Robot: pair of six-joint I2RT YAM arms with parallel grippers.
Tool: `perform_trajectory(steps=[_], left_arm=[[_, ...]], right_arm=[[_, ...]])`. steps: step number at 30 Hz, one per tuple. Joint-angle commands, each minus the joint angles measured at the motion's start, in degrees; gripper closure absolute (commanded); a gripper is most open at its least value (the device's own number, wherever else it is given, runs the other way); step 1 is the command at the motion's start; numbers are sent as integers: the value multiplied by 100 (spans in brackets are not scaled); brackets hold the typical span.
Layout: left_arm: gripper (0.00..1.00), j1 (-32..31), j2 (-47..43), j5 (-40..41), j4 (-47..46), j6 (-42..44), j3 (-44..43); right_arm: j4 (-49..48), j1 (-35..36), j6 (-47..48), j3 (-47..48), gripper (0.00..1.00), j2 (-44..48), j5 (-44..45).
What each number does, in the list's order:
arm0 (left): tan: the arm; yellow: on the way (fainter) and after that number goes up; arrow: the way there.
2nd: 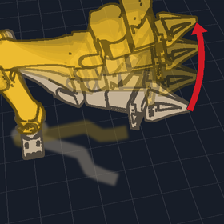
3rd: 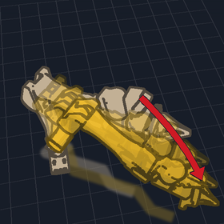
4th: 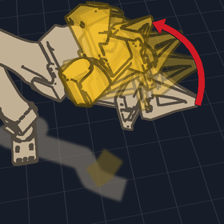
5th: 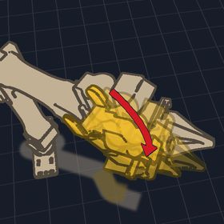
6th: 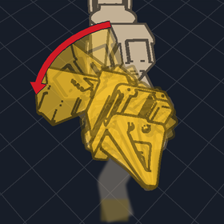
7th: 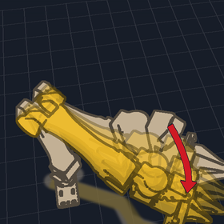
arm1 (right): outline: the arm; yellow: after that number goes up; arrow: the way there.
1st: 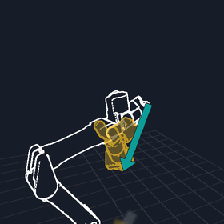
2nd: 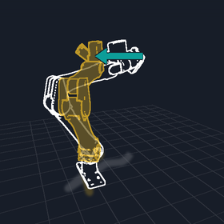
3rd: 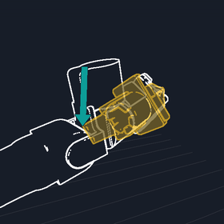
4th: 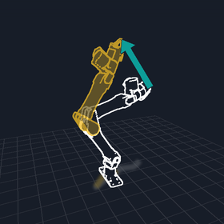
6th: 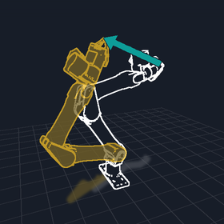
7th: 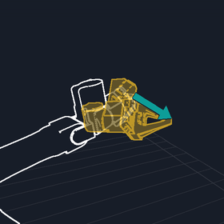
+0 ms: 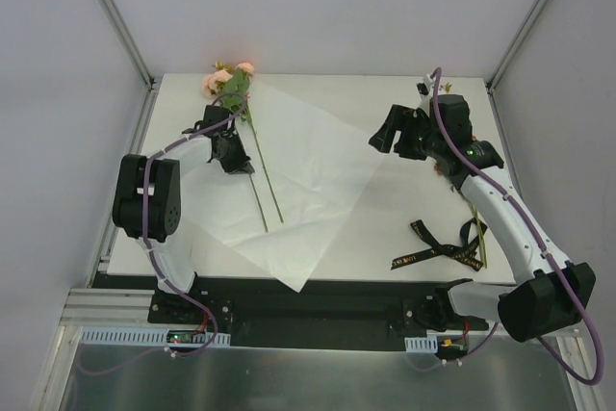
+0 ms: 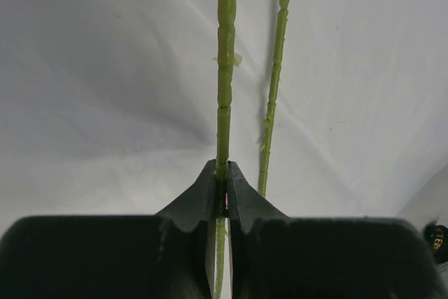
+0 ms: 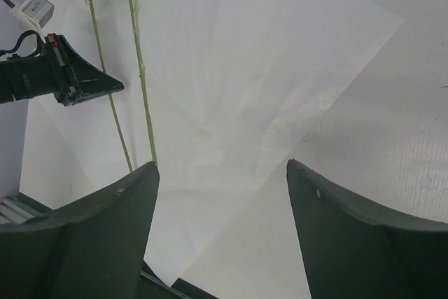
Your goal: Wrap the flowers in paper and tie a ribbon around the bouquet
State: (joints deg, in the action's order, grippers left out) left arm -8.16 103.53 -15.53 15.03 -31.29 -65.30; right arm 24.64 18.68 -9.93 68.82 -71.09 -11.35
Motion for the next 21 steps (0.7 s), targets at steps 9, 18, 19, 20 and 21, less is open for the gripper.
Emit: perform_trajectory(steps=[9,18,19,20,21], left_arm=[[100,8,449,6,211,-132,-484],[70,-1,274,173,352,114,-431],[69,-1,230,190,343,140,-422],[66,-1,203,217,352,167,-405],[64,-1,168,252,352,184,-387]], right_arm=[[58,-66,229,-88,23,51,-16],[93,-75,281,-114,23,43,46],[93,-75,290,-105,23,34,28],[85,-83,282,-105,23,34,19],[84,-75,290,-105,23,25,11]])
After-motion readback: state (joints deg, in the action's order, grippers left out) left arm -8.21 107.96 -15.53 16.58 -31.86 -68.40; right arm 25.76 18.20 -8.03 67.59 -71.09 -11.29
